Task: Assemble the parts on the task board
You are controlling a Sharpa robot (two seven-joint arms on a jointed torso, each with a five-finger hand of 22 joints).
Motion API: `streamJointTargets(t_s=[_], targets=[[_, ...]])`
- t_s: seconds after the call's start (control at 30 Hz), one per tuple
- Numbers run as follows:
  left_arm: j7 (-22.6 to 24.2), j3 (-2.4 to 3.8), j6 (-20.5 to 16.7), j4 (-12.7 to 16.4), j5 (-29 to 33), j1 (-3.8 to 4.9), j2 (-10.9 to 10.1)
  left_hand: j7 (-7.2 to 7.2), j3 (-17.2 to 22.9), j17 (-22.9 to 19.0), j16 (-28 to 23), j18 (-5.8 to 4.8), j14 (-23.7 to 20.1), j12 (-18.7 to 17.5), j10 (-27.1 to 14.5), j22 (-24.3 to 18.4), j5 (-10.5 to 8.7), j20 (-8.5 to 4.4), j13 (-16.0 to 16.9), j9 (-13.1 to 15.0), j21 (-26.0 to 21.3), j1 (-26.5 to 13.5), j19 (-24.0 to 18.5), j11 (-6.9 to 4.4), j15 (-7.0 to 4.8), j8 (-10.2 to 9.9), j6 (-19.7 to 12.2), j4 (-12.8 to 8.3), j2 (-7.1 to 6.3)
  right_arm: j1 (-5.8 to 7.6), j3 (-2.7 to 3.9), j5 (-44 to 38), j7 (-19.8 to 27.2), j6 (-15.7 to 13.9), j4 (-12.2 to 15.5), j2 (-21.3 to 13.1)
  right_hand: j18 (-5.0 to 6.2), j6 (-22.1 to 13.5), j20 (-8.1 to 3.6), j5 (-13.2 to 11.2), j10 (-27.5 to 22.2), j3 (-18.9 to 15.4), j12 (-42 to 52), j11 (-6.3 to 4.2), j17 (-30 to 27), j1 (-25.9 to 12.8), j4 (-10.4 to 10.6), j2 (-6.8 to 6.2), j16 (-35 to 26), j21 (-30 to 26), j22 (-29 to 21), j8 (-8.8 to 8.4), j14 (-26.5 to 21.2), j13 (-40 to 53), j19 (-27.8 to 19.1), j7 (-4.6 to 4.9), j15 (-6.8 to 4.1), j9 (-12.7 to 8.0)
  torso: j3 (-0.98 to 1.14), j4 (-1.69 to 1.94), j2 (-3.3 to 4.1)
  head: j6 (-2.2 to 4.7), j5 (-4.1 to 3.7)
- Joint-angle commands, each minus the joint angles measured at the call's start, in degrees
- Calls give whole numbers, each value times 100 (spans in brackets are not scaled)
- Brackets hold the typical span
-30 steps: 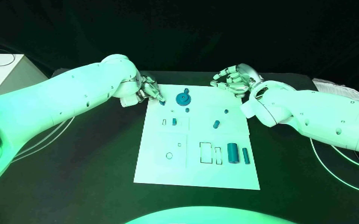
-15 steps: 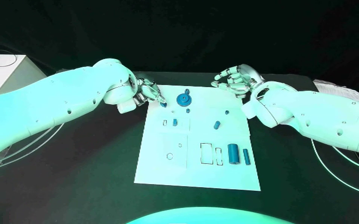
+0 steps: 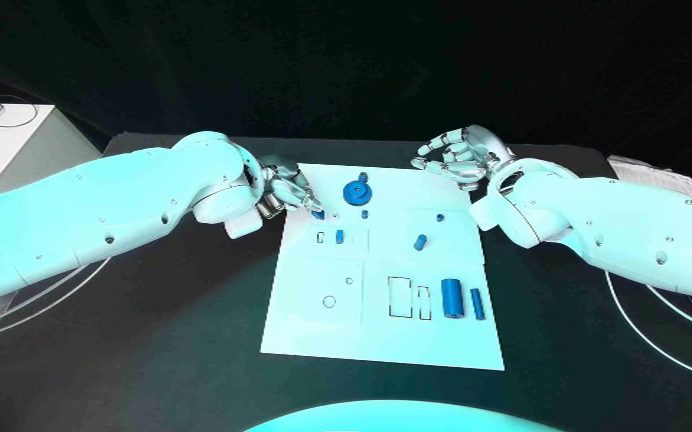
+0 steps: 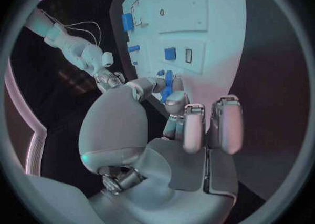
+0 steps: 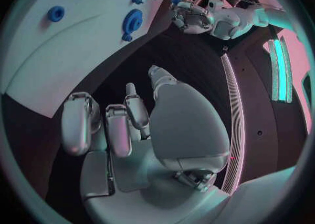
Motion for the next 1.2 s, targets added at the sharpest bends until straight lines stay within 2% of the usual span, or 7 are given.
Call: streamJointTargets(t_s=[0.03,0.23,0.37,0.67,1.2], targets=[[-26,-32,-333,104,-167,-14,-34,-136,891,1405,35,-75,563,33,39,429,31,-9,14,501,18,-47,44,0,-41,22,182,-920,29,-1,0,-19,65,48,3,-2,59,-47,14,23,-17,-10,-6,-15,714,-63,-14,18,-20,-26,424,36,367,-7,4,1,14,8,0,-3,7,-9,9],[-51,-141,-422,211,-329,-42,-61,-145,902,1413,40,-82,566,42,55,457,49,-15,30,504,34,-44,64,-9,-49,28,197,-937,25,-2,0,-19,65,44,1,-8,59,-47,14,23,-17,-10,-6,-15,714,-63,-14,18,-20,-26,424,36,367,-7,4,1,14,8,-3,-6,16,-17,21],[-65,-183,-414,254,-557,-80,-47,-145,902,1413,40,-82,566,42,55,457,49,-15,30,504,34,-44,64,-9,-49,28,197,-937,25,-2,0,-19,65,44,2,-9,59,-47,14,23,-17,-10,-6,-15,714,-63,-14,18,-20,-26,424,36,367,-7,4,1,14,8,-7,-9,20,-31,20],[-75,-221,-297,288,-928,-119,-2,-148,908,1417,42,-82,567,40,57,458,55,-18,28,505,35,-42,65,-13,-52,29,203,-948,22,-2,0,-19,63,46,3,-11,59,-47,14,23,-17,-10,-6,-15,714,-63,-14,18,-20,-26,424,36,367,-7,4,1,14,8,-10,-8,21,-42,12],[-91,-253,-139,269,-1091,-153,61,-149,911,1405,35,-80,564,24,50,452,56,-21,5,505,31,-42,61,-14,-55,29,205,-954,20,-2,0,-19,66,61,8,-14,59,-47,14,23,-17,-10,-6,-15,714,-63,-14,18,-20,-26,424,36,367,-7,4,1,14,8,-10,-5,19,-79,13]])
